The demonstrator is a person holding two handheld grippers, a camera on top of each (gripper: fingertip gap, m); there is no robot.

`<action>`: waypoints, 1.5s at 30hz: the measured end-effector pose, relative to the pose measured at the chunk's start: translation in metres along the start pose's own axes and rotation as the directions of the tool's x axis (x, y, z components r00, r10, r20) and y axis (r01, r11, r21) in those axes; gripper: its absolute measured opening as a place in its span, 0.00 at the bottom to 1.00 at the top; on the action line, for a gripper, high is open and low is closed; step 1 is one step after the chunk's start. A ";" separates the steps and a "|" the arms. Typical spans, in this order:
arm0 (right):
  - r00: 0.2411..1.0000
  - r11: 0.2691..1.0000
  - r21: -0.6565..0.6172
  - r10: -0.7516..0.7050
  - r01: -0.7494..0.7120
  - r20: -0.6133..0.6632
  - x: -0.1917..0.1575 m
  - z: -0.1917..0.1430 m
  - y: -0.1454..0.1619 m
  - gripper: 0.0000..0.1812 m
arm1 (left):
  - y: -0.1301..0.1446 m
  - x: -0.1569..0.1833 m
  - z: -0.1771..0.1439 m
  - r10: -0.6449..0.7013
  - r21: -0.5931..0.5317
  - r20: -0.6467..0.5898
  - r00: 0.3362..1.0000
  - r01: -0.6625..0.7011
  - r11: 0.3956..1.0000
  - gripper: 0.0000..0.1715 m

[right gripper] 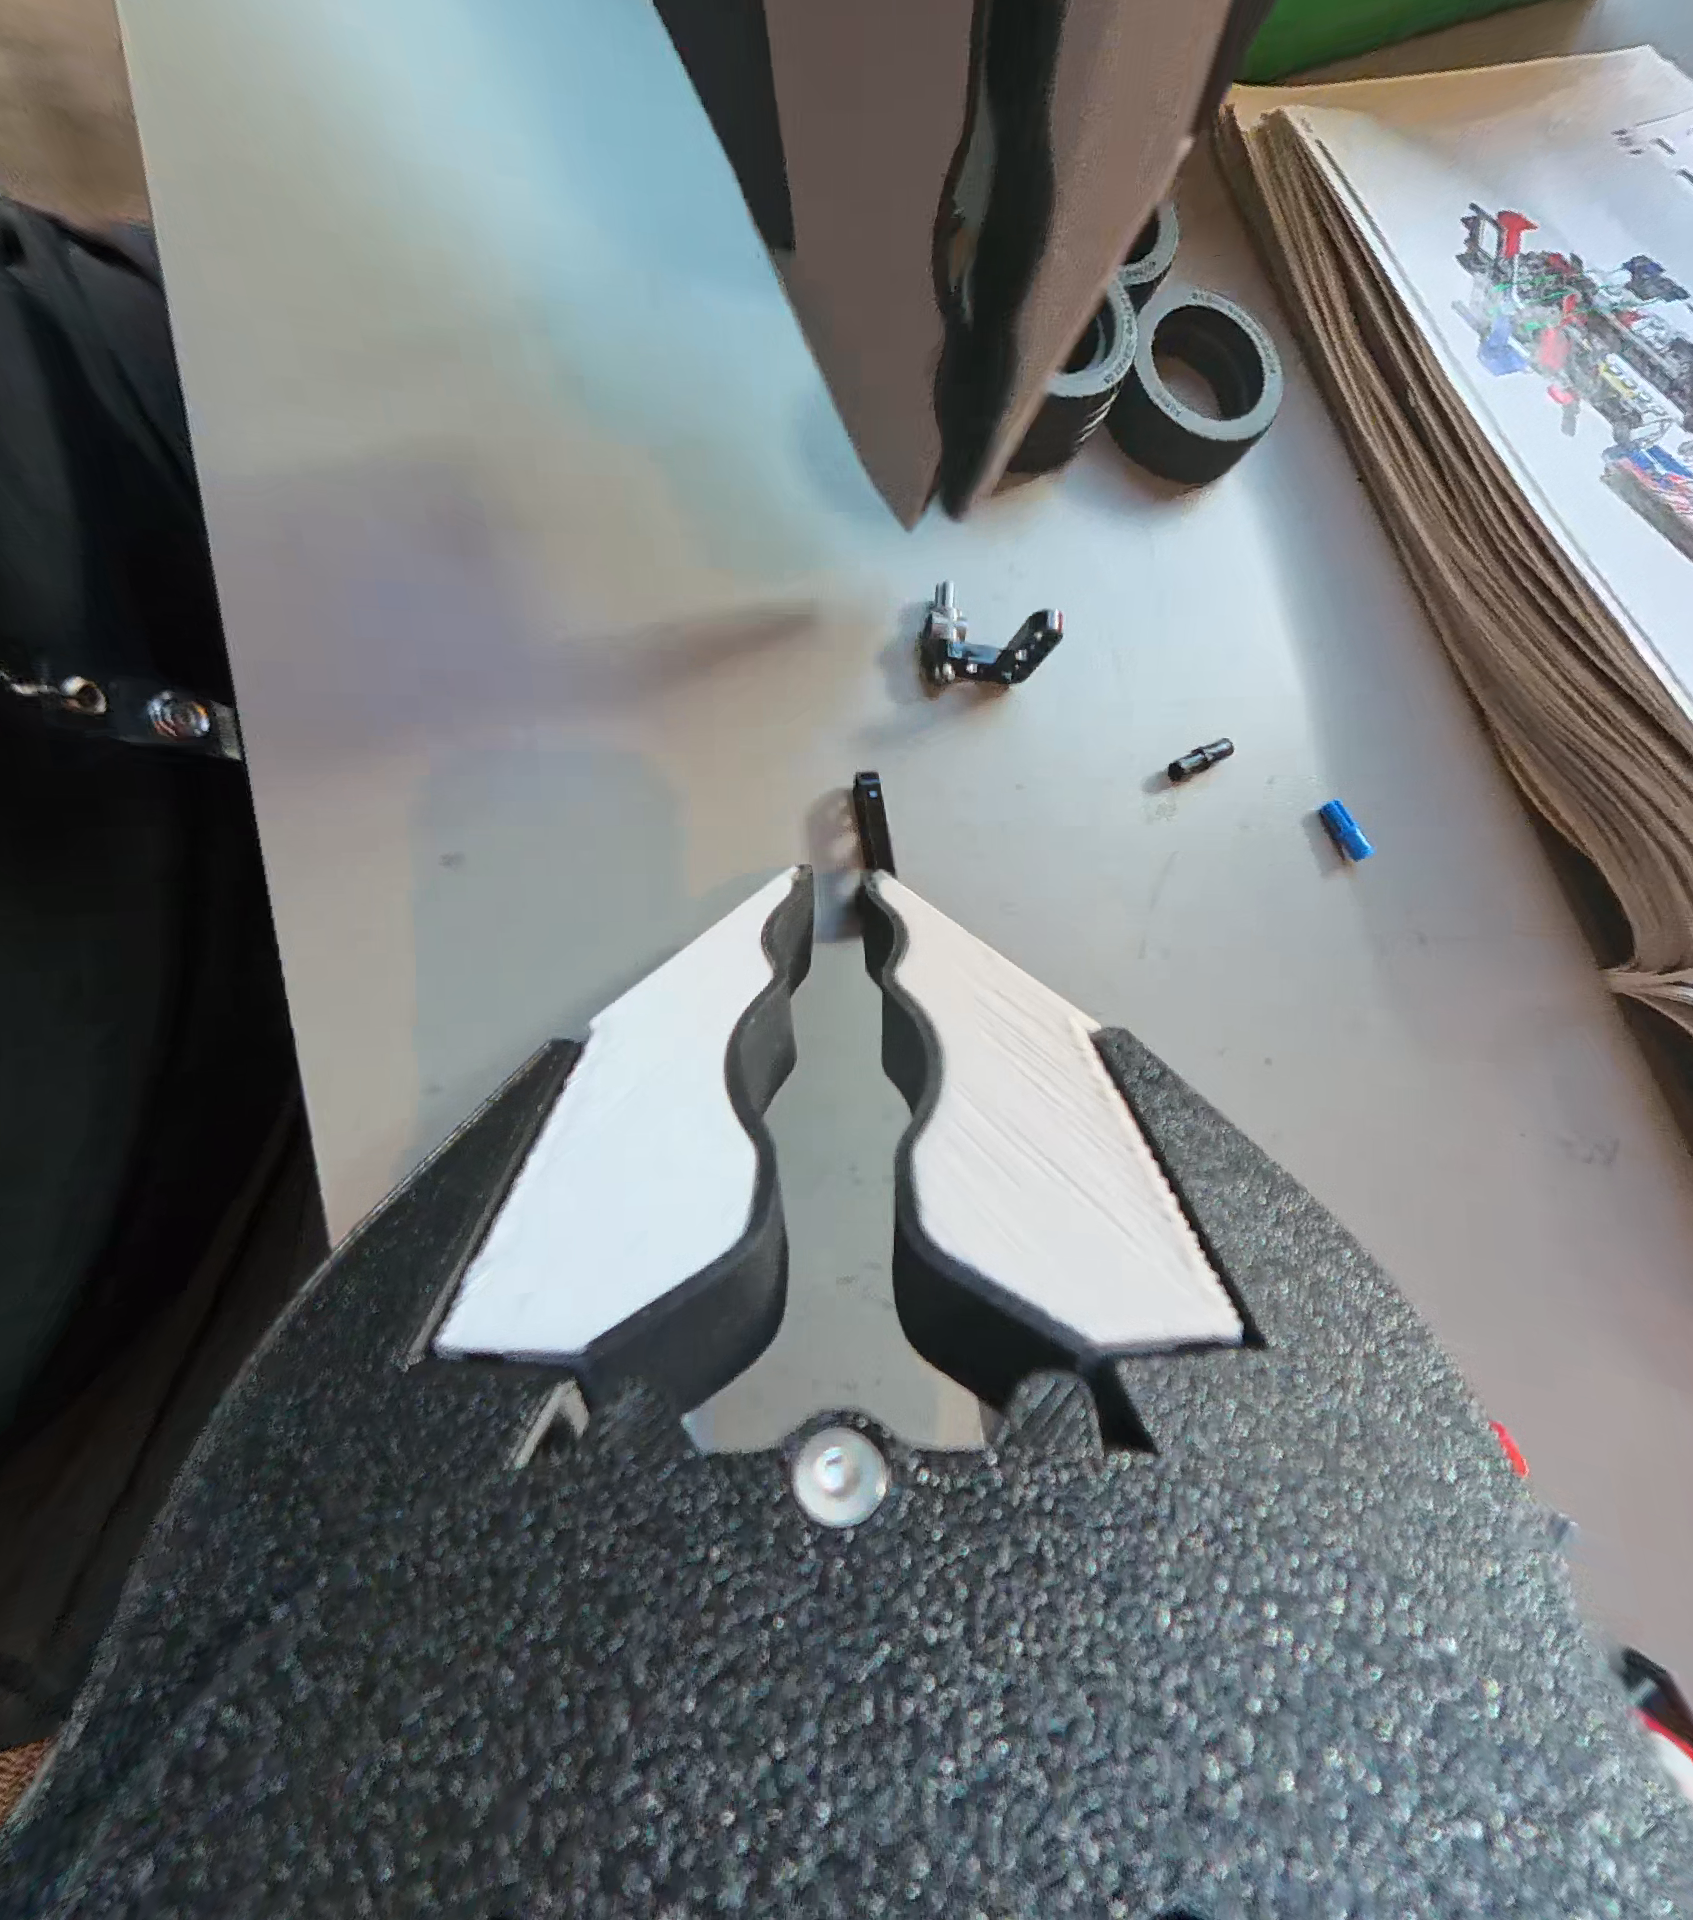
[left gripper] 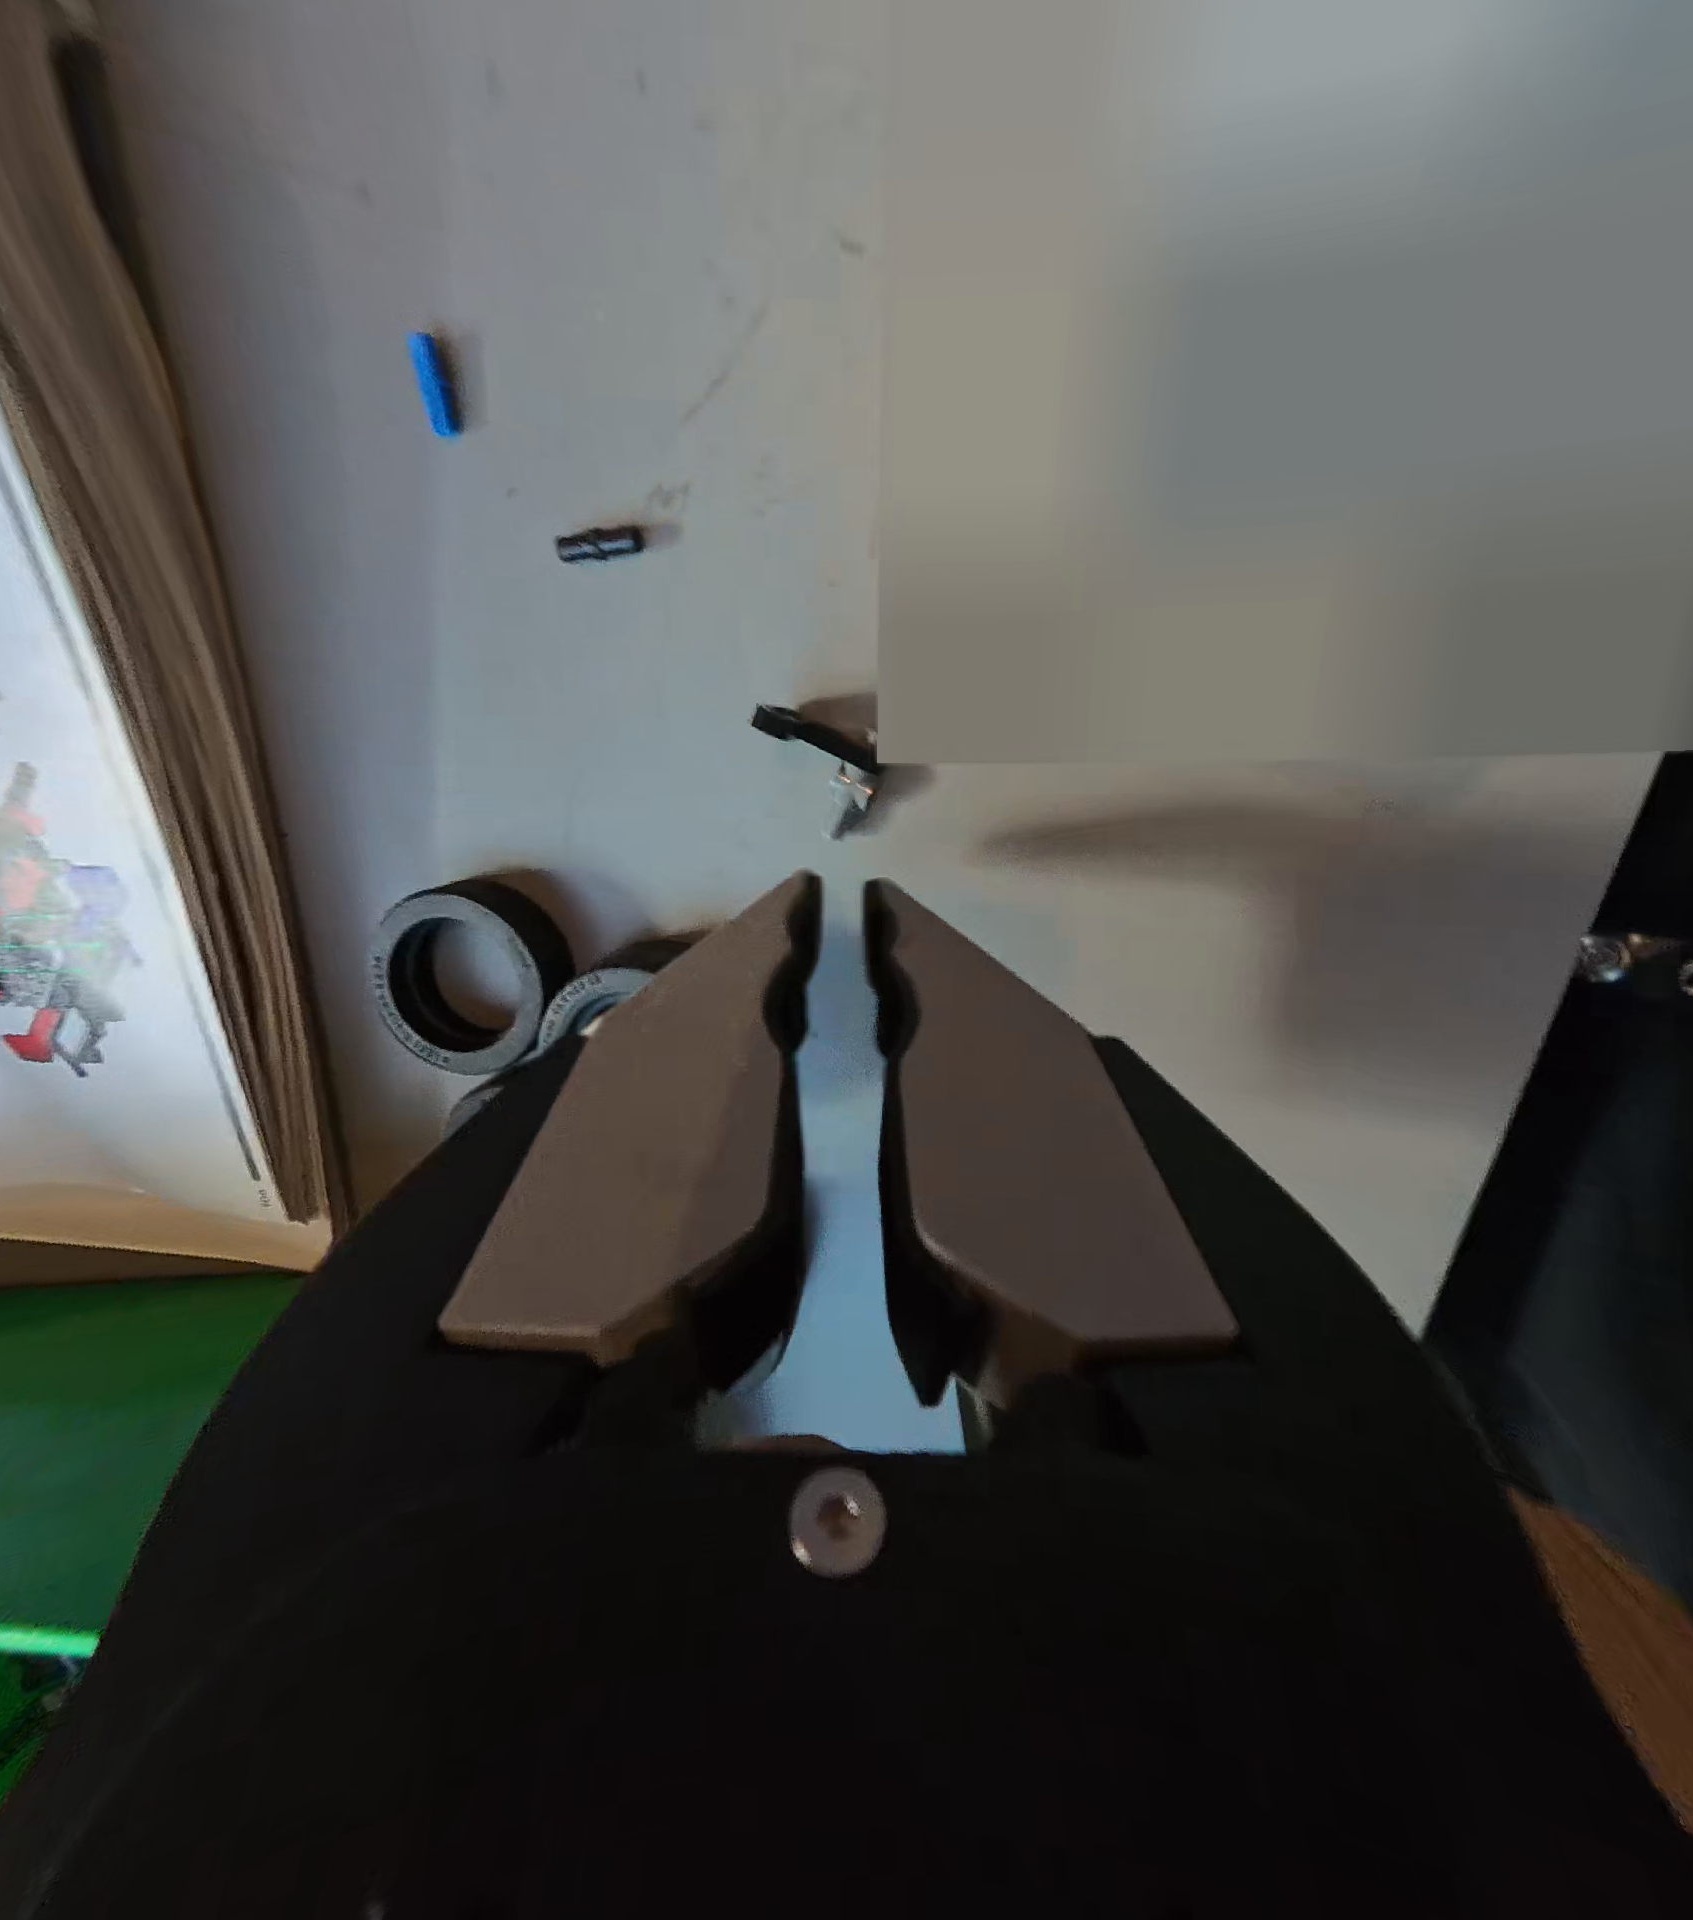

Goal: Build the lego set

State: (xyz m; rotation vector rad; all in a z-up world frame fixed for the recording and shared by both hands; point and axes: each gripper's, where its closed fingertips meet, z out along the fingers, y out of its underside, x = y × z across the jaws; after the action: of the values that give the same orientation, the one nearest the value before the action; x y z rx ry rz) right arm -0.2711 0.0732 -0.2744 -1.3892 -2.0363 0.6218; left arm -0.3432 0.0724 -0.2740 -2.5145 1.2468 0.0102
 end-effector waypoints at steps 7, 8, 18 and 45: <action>0.999 0.999 -0.012 0.034 -0.034 0.028 -0.003 0.003 -0.003 0.00 | -0.003 0.003 0.008 -0.079 0.080 0.012 0.997 0.078 0.994 0.12; 0.999 0.999 -0.020 0.034 -0.034 0.020 -0.001 0.005 -0.001 0.00 | -0.003 0.003 0.008 -0.089 0.091 0.019 0.996 0.087 0.992 0.12; 0.990 0.999 -0.030 0.040 -0.044 -0.136 0.032 0.007 0.003 0.05 | 0.004 0.004 0.004 -0.143 0.187 0.032 0.989 0.135 0.973 0.12; 0.796 0.809 0.120 0.588 -0.576 -0.147 0.024 0.007 0.005 0.17 | -0.008 0.003 0.014 0.041 0.191 0.039 0.998 -0.047 0.981 0.11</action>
State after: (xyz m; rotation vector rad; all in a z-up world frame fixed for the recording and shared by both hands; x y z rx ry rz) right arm -0.2798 0.0973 -0.2774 -1.9704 -1.4117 0.7778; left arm -0.3335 0.0789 -0.2853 -2.3129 1.2273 -0.0532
